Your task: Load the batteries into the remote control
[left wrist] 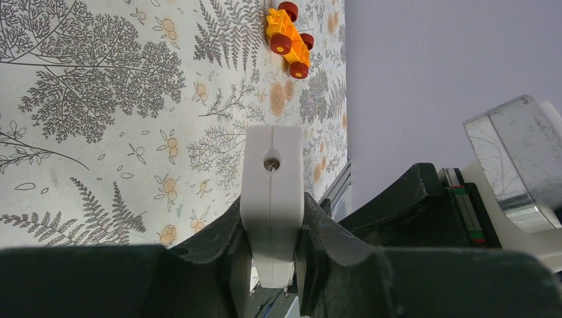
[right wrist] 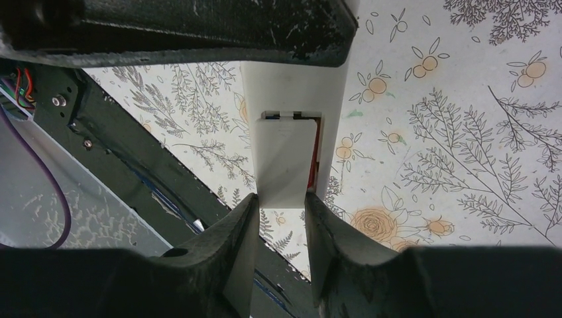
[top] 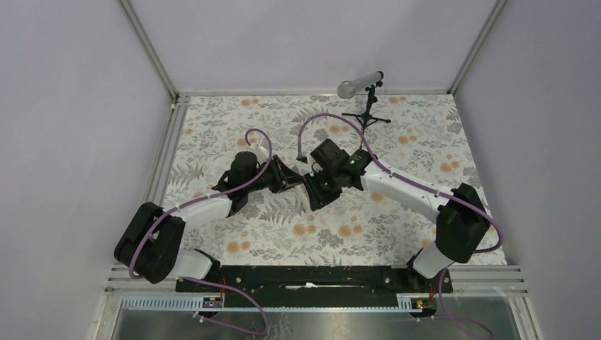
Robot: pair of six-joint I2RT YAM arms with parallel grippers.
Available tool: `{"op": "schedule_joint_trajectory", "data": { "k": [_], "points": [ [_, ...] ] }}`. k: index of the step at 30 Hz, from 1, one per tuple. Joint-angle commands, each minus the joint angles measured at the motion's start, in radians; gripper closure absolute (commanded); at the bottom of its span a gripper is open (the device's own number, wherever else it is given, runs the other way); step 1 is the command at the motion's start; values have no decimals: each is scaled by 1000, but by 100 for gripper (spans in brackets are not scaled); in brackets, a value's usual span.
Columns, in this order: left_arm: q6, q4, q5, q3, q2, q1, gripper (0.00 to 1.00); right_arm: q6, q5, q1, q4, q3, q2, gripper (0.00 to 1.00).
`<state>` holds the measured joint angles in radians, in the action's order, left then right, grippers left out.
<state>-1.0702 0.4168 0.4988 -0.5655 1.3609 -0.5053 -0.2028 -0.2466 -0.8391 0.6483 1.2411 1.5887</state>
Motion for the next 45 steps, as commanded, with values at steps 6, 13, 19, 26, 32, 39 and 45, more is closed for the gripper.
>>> {"op": "schedule_joint_trajectory", "data": {
  "k": [6,13,19,26,32,39,45],
  "points": [
    [-59,86,88,-47,-14,-7,100,-36,89,-3,-4,40,23,62],
    [-97,97,102,-44,-16,-7,100,-55,104,-3,-3,63,15,58],
    [-101,55,97,-55,-22,-7,100,-54,111,-3,22,88,22,56],
    [-98,43,95,-62,-19,-3,100,-73,119,-3,47,126,13,52],
    [-107,46,102,-64,-27,17,100,-92,125,-3,63,154,2,45],
    [-137,53,126,-60,-35,44,100,-93,92,-2,62,184,-44,22],
    [-166,48,193,-77,-37,67,100,-95,22,-1,56,159,-87,12]
  ]
}}
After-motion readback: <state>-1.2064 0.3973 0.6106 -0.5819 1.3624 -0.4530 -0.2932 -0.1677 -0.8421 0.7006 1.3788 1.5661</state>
